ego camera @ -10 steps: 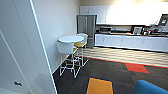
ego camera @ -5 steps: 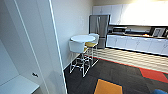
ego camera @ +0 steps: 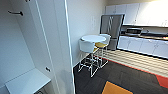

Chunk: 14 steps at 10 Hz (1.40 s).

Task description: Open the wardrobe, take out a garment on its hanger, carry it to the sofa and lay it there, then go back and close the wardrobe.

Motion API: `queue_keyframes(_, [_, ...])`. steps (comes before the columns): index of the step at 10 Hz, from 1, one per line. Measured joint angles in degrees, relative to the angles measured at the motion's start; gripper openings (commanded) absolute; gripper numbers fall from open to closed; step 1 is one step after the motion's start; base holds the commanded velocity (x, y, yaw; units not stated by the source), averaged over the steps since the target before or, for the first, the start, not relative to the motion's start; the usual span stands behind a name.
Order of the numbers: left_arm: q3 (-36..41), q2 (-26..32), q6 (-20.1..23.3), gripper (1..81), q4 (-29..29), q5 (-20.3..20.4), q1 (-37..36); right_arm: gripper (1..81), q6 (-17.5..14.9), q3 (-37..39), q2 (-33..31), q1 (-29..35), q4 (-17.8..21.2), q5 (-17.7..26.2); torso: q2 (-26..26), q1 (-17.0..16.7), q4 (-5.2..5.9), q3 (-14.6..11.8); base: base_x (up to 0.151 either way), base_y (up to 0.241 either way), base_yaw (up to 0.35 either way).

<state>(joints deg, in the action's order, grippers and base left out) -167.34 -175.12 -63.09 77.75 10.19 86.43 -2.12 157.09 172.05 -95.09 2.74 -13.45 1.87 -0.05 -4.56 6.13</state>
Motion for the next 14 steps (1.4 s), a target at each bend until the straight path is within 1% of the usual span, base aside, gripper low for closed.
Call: queue_keyframes(14, [0.00, -1.71, 0.07, 81.1, 0.09, -0.13, -0.18, 81.1, -0.02, -0.02, 0.63, -0.09, 0.00, 0.17, 0.00, 0.00, 0.00, 0.00, 0.000, 0.000, 0.331])
